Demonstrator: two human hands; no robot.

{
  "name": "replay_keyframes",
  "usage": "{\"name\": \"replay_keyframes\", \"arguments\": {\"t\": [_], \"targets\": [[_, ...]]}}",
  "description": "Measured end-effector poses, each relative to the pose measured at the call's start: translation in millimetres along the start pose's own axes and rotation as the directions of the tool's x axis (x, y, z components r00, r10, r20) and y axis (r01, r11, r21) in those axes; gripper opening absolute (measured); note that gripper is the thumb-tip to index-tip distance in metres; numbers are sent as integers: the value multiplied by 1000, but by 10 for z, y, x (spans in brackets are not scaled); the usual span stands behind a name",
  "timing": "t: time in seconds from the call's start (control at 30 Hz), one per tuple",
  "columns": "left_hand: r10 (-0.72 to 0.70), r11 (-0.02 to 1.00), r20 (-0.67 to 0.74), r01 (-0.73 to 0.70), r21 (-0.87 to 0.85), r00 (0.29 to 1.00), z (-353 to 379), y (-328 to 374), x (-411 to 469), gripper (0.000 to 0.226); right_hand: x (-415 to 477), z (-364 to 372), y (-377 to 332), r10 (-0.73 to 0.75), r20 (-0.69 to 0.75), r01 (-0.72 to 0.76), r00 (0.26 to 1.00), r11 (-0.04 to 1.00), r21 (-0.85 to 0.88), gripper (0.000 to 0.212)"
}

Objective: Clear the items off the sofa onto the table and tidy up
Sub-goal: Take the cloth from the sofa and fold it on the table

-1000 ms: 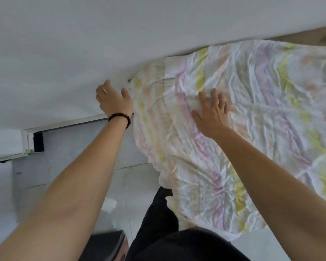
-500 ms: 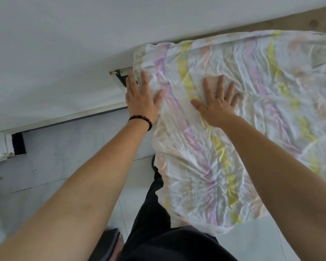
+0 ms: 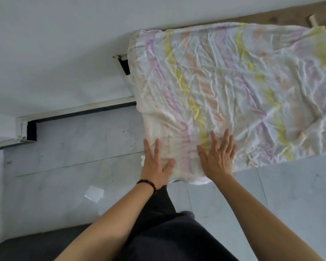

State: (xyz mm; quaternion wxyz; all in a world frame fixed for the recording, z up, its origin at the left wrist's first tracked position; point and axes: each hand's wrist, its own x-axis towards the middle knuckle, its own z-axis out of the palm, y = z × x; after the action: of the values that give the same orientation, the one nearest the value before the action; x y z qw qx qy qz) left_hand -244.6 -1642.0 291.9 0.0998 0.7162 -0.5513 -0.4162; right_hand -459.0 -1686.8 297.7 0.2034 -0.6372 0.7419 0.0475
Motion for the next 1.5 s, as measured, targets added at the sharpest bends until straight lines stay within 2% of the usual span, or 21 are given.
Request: {"name": "replay_keyframes", "arguments": {"t": [0.07,0.13,0.23,0.33,0.47,0.53,0.63,0.77,0.87,0.93,1.03,1.2,1.33,1.5], "targets": [[-58,998,-2,59,19,998,143,3,-284,84,-256,54,195,-57,103,62,993,997,-54,71],[-119,992,34,118,41,992,214,51,-499,81,-402,-33,346,-148,144,156,979,987,-48,69],[-151,976,40,143,167,988,217,299,-737,72,-635,-361,576,-185,112,183,976,983,29,65],[-116,973,27,108,204,993,155,684,-896,62,-886,-705,824,-115,23,108,993,975,192,60],[105,978,12,-106,178,994,231,1365,-1118,51,-1187,-1072,1408,20,-107,19,994,936,351,53],[212,967,-46,-203,155,976,367,1689,-1142,49,-1269,-1155,1733,117,-177,-27,977,895,445,47],[281,958,-92,-273,88,955,683,2148,-1072,42,-1305,-1211,2221,283,-248,-106,926,829,550,40],[324,945,-50,-320,70,945,1307,2705,-679,45,-1151,-1242,2910,442,-249,-201,862,748,632,34],[325,943,17,-325,65,946,1878,3200,-145,51,-749,-1326,3496,476,-183,-266,860,726,634,35],[327,940,61,-332,86,943,2261,3604,273,56,-340,-1466,3891,442,-117,-297,889,754,586,40],[305,924,101,-320,207,947,2738,4252,838,62,354,-1771,4382,361,37,-335,932,818,467,51],[192,905,196,-250,344,962,3203,5222,1506,69,1521,-2367,4855,213,171,-266,962,872,412,65],[-39,882,283,-100,461,958,3393,5595,1752,76,2271,-2736,5037,108,217,-187,970,903,386,66],[-107,863,231,-26,505,967,3467,5737,1811,72,3103,-2960,5172,-41,256,-41,966,951,307,65]]}}
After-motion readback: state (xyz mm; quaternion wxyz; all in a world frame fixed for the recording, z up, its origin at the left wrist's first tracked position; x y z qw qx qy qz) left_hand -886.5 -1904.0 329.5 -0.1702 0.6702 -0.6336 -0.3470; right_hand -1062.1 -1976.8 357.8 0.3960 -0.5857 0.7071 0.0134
